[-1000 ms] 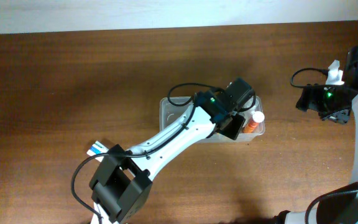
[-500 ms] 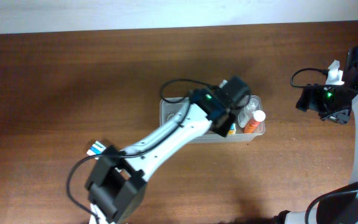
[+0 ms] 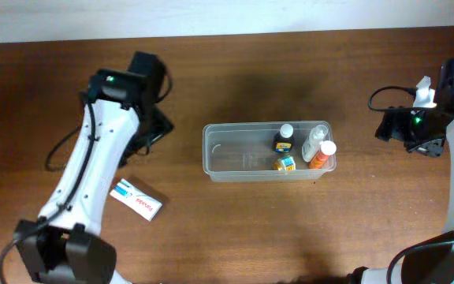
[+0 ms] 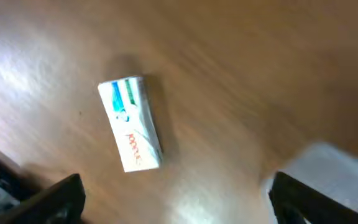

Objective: Pack container
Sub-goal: 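Grasp the white-blue Panadol box with the left gripper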

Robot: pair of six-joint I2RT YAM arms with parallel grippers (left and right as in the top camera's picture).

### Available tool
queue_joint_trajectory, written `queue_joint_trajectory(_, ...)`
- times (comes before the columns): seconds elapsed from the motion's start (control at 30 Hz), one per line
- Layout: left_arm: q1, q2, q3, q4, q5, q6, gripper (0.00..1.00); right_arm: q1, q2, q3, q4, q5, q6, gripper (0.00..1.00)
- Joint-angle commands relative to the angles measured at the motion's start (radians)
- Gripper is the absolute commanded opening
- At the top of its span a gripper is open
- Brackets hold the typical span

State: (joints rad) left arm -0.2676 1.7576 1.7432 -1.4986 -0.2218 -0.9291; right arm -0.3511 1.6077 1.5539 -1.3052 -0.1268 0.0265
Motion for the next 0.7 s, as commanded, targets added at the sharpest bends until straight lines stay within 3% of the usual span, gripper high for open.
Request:
queue_joint_trajectory(0.0,0.089,0.002,-0.245,0.122,0.099,-0.177,0.99,-0.002,0.003,0.004,0.0,-0.013,0.008,0.78)
queue_joint_trajectory(0.27,0.231,0.002,-0.563,0.34,0.178,-0.177,0.99,-0.002,0.003,0.004,0.0,-0.013,0.008,0.78)
queue_joint_trajectory(0.47,0.286,0.002,-0.62,0.38,0.178,-0.104,0.99,-0.002,0.003,0.004,0.003,-0.013,0.008,0.78)
queue_joint_trajectory(0.67,0.269,0.002,-0.697,0.539,0.217,-0.006,0.99,-0.002,0.003,0.004,0.003,-0.013,0.008,0.78)
